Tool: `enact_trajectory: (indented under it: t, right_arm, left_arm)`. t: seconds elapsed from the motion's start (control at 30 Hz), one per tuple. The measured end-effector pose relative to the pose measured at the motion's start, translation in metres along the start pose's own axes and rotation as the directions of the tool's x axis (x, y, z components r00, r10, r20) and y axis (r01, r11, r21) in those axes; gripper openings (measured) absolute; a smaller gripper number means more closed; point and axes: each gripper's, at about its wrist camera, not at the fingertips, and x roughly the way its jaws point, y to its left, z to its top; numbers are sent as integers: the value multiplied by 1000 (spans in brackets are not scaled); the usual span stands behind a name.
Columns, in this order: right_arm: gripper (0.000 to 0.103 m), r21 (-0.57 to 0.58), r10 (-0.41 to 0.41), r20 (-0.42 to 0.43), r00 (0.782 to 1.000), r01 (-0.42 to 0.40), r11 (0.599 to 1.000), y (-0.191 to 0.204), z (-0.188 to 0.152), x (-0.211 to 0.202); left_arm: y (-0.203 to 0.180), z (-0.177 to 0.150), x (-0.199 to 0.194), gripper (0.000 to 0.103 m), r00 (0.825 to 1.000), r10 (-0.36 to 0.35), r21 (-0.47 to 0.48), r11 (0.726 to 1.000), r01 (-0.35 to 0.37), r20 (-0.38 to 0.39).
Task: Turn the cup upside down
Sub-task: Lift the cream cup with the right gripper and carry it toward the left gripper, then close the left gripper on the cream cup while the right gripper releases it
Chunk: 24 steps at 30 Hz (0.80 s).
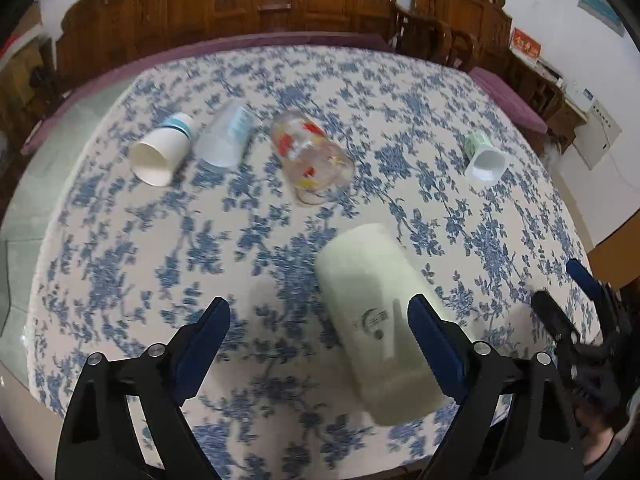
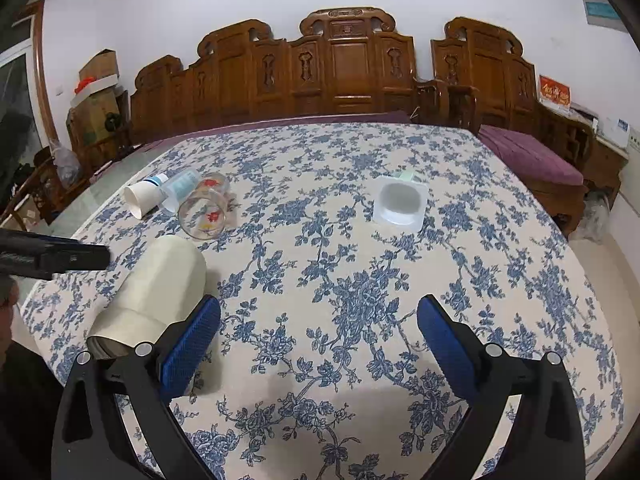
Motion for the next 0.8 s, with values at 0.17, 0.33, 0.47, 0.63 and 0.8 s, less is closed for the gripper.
enact_trajectory:
  t: [0.17,0.33,0.47,0.63,0.8]
  right_arm:
    - [99,24,7,14,1000,-7,1000,-5,3,-2]
    - [99,27,10,15,1000,-10,1000,-5,3,-2]
    - [99,22,11,20,1000,-12,1000,-3,3,-3]
    - [99,25,15,19,1000,-16,1000,-4,3,-2]
    - [99,25,18,14,1000,-18,1000,-2,2,-2]
  left_arm:
    - [-9,14,24,82,996,-22,-56,998,17,-91]
    - [-14,21,43,82,986,-46,-112,993,28,-159]
    - [-22,22,60,82,974,-68,-133,990,39,-218]
    - [-27,25,74,82,961,-86,-132,990,53,-263]
    - [-31,28,88,82,948,-62,-113,993,28,-312]
